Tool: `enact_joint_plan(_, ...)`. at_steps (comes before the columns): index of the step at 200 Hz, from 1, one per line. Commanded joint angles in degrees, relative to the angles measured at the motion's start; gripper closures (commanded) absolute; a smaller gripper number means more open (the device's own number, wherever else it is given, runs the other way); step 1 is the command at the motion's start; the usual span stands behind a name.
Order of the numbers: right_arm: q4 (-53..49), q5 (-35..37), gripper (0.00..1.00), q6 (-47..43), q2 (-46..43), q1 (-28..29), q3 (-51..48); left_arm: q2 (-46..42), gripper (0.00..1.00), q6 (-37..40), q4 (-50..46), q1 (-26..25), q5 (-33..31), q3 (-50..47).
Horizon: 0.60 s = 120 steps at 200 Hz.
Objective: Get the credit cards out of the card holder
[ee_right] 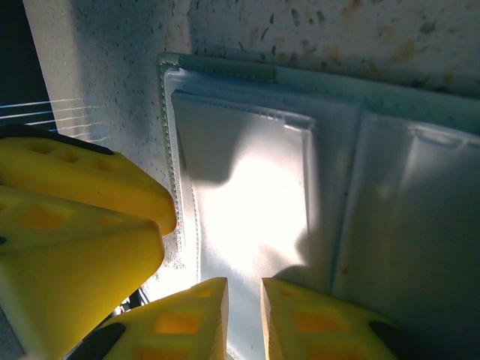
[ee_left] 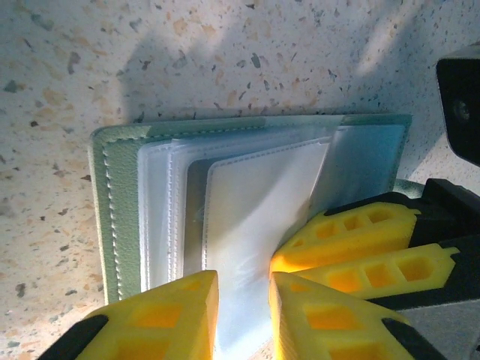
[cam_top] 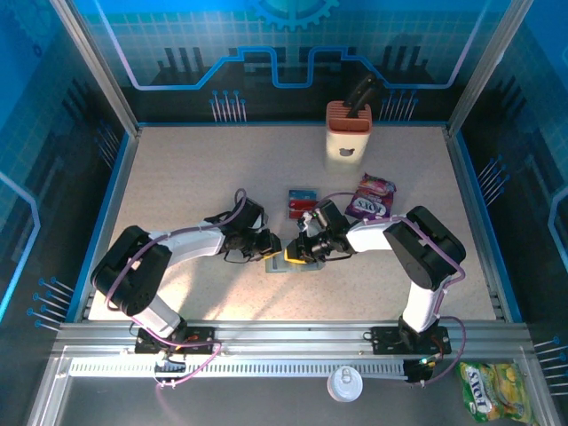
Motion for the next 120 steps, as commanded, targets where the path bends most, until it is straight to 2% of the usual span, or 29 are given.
enact_joint_plan(1, -2.67, 0.97, 0.81, 0.79, 1.11, -0.59, -1.68, 0.66, 0.75, -0.59, -0.72, -0.1, -1.07, -1.0)
enact_joint_plan(120, -1.93, 0.7, 0.8, 0.87, 1.17, -0.65, -2.34, 2.52, 0.74, -2.11, 2.16, -0.22, 0.47, -1.85)
